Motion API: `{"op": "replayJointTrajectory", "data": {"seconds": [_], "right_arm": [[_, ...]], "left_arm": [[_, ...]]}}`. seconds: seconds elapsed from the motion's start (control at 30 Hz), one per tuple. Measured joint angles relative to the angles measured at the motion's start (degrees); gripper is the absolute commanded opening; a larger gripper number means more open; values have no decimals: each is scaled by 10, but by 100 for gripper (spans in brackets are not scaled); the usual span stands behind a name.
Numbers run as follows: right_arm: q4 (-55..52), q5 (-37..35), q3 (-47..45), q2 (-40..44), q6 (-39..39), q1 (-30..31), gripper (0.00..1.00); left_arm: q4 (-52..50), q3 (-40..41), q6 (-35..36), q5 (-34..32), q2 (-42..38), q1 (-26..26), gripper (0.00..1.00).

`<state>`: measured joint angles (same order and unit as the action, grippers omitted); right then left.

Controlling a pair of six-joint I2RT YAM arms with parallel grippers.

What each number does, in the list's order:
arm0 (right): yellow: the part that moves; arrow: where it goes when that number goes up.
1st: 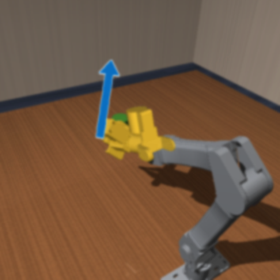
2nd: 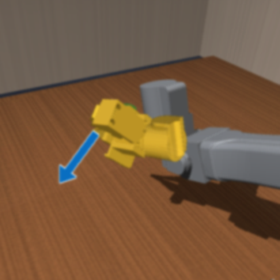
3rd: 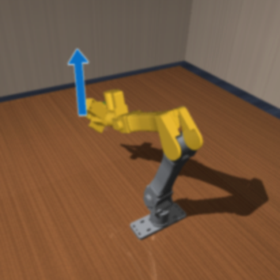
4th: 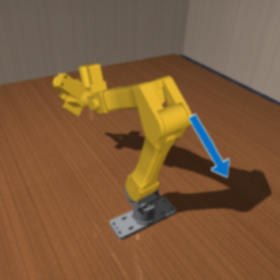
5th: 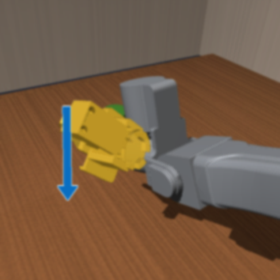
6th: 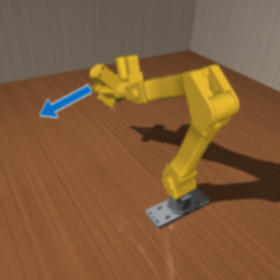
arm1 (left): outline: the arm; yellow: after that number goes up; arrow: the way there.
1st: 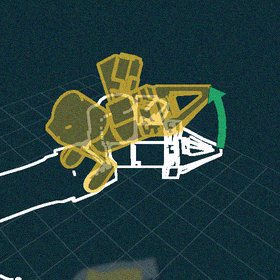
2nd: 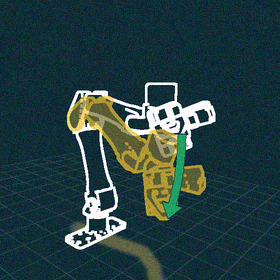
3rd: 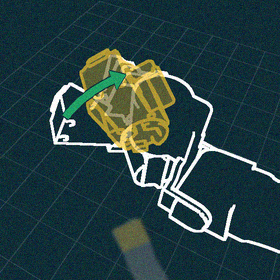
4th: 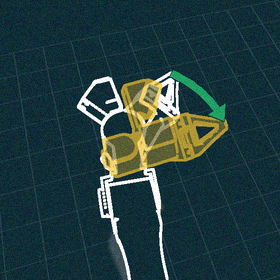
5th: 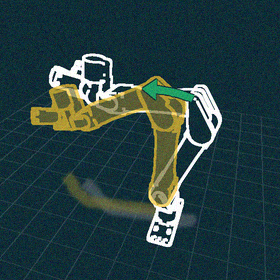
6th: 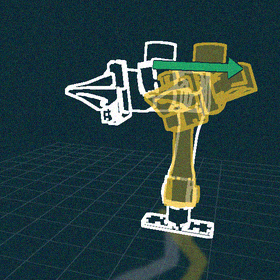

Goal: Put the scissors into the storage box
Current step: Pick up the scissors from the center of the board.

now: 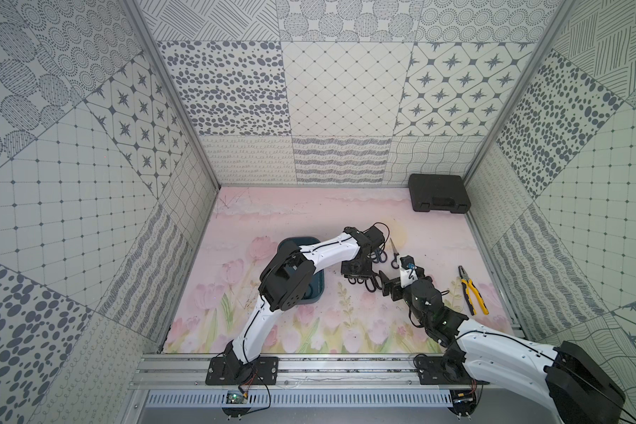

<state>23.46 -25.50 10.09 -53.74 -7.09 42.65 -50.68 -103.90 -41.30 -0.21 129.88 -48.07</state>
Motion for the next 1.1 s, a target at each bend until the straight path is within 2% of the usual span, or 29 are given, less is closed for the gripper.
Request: {"op": "replayJointTrajectory", "data": {"seconds": [0.17,0.37,0.53,0.87,1.1], "right_arm": [[0,0,0,0,0,0,97],[0,0,0,0,0,0,97],[1,5,0,-1,0,0,97],[3,10,0,-6,0,0,96],[-7,17,7,-6,1,0,97]], "left_arm": [[-8,-10,10,-6,8,0,24],[-11,-6,23,-12,8,1,15],[-8,-2,30,-15,6,1,0],[0,24,45,-26,-19,1,0],[-14,35,54,-49,-88,10,0]]}}
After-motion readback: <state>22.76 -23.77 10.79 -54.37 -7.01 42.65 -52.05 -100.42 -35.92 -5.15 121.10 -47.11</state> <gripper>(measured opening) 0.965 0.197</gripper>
